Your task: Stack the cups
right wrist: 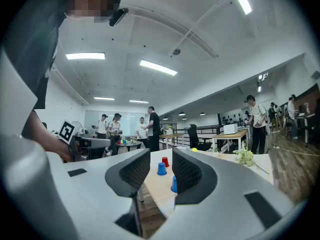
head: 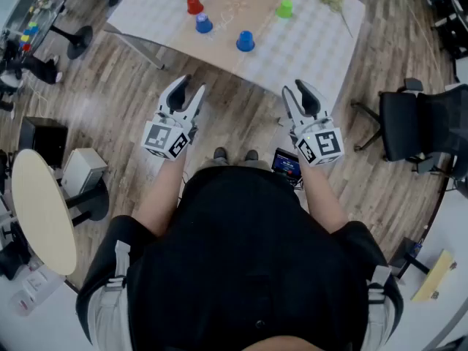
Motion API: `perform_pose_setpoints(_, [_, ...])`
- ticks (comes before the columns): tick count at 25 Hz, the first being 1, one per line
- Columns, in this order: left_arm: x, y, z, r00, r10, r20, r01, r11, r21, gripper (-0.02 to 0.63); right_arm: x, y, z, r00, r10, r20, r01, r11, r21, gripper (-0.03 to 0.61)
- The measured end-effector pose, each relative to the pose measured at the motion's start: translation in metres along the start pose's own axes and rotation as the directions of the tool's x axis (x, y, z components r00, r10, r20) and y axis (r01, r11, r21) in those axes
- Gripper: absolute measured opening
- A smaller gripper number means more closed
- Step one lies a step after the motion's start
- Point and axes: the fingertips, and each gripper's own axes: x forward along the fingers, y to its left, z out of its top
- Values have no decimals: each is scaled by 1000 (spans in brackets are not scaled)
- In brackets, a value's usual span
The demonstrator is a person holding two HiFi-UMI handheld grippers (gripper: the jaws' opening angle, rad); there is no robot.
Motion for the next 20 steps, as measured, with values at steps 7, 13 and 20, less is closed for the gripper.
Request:
perform_pose_setpoints(7, [17,-5,-1,1000,12,1,-12,1000,10,161,-3,-24,3,999,2,37,-3,1000,9,147])
perform_pose_setpoints(13, [28,1,4,999,42,10,-42,999,17,161,10,-37,-1,998,45,42,-45,999,14,155])
perform_pose_setpoints(20, [55,36,-12,998,55,-11,-55,998,4,161,52,-62,-17,999,49,9,-50,998,49,160])
